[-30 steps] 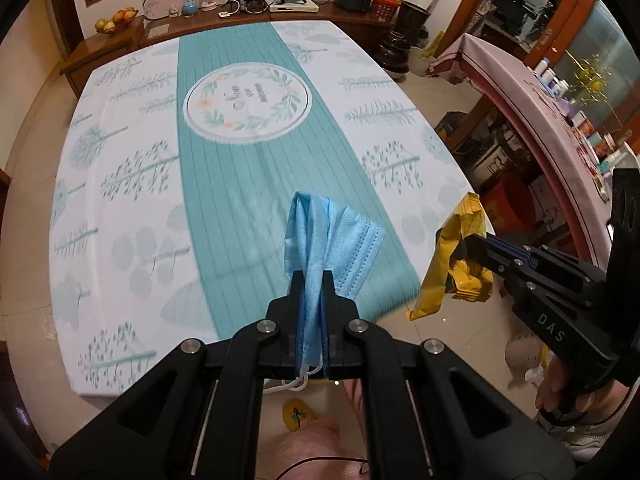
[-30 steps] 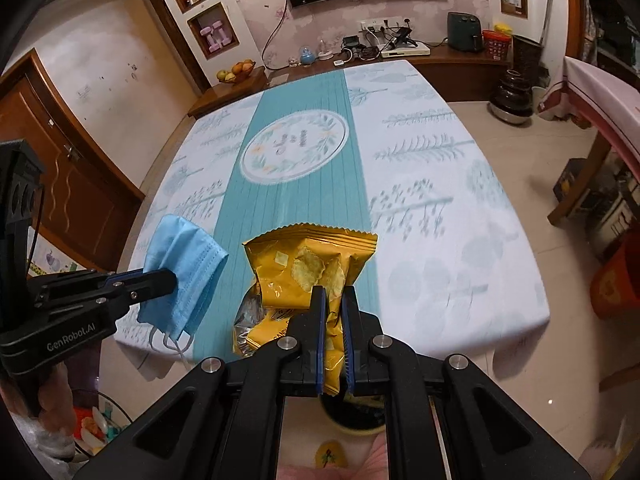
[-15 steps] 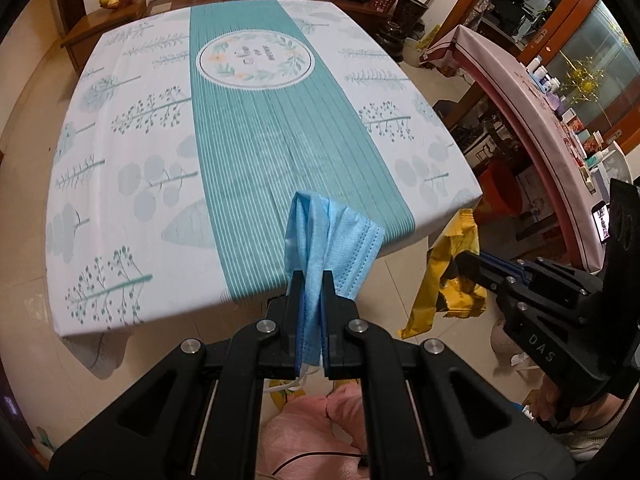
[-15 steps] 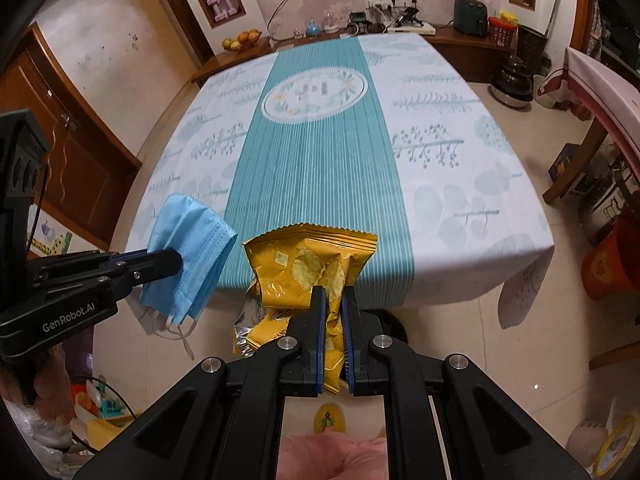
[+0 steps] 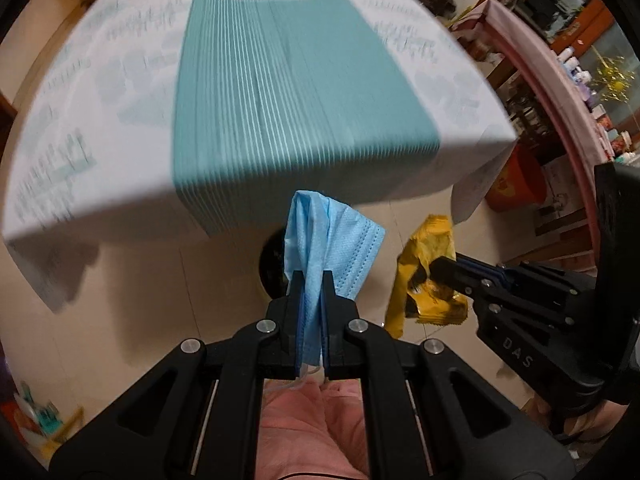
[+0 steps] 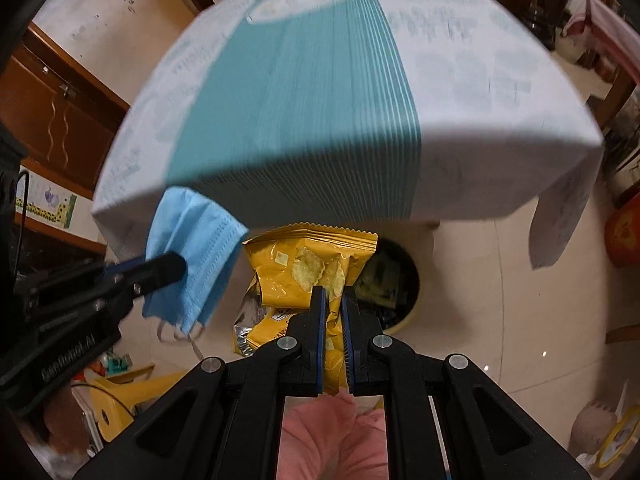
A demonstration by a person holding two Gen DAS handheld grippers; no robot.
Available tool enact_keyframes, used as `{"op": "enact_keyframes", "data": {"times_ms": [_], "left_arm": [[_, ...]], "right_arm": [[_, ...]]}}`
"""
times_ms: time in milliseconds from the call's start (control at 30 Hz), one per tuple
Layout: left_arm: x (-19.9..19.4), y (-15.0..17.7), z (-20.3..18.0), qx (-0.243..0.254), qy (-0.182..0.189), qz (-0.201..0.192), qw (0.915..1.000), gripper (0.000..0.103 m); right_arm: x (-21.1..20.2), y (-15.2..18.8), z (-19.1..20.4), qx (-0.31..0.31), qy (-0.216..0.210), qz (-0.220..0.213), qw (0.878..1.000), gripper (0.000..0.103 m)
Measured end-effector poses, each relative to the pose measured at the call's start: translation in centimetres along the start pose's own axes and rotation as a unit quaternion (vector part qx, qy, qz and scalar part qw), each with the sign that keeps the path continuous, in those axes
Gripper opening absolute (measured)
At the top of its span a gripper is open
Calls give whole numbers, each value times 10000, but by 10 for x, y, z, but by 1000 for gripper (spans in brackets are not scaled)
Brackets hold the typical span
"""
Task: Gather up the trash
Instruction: 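Carry mask and cookie packet over the black bin and open both tools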
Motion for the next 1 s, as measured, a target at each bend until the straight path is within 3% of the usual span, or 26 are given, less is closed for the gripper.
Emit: {"op": "enact_keyframes", "data": {"times_ms": [300,567,900,1000], "left_arm": [[112,41,-4,-292,-180,235,9991,4],[206,56,6,-551,-351,421,9970,4],[285,54,4,-538,-488,452,9963,4],[302,54,-1,-510,-507,475,9963,4]], "right_arm": [[100,36,-52,195,-124,289,9993,7],[187,47,-81,331,-211,361,9986,7],[280,58,-97,512,-260,518,9970,8],[299,62,-101,595,-315,582,9960,16]]}}
Point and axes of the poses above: each gripper's, at about its wrist camera, not at the fingertips, and x roughly the way its jaws point, z to its left, y to its underside, the point moved 10 cm from there along x, roughly the way its jaws point, and after that the axes turned 6 degrees about -x, right-handed, at the moved point
